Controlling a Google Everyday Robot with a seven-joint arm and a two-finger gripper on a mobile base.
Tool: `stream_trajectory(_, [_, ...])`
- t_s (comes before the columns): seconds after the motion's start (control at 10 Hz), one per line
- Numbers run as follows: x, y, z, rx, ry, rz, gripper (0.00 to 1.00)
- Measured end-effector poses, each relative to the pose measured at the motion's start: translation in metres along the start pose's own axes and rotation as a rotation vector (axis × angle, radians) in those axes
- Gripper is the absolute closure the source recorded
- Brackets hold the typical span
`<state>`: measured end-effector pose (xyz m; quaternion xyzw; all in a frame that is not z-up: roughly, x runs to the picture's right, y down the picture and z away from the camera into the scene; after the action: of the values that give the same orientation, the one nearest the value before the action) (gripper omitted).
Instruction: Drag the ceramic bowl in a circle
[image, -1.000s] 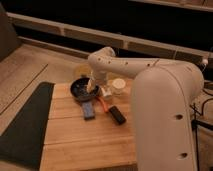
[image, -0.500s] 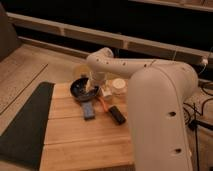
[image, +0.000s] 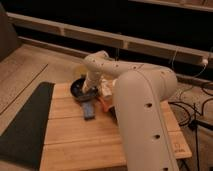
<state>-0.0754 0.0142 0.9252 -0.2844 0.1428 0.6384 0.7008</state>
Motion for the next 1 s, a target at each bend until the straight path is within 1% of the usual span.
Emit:
stream_trajectory(0.2, [-0.005, -0.012, 0.014, 0.015, 0.028, 0.030, 0.35])
stream_trajectory(0.3, [-0.005, -0.015, 0.023, 0.020, 0.048, 0.038, 0.35])
stream_trajectory(0.4, [-0.006, -0.016, 0.032, 0.020, 0.068, 0.042, 0.37])
stream_trajectory(0.5, [-0.007, -0.014, 0.039, 0.016, 0.078, 0.039, 0.44])
stream_trajectory(0.6, [-0.009, -0.013, 0.047, 0.016, 0.091, 0.033, 0.57])
stream_trajectory(0.7, [-0.010, -0.014, 0.050, 0.019, 0.096, 0.031, 0.66])
stream_trajectory(0.9, [-0.018, -0.012, 0.053, 0.023, 0.089, 0.021, 0.88])
stream_trajectory(1.0, [-0.022, -0.009, 0.050, 0.028, 0.080, 0.010, 0.97])
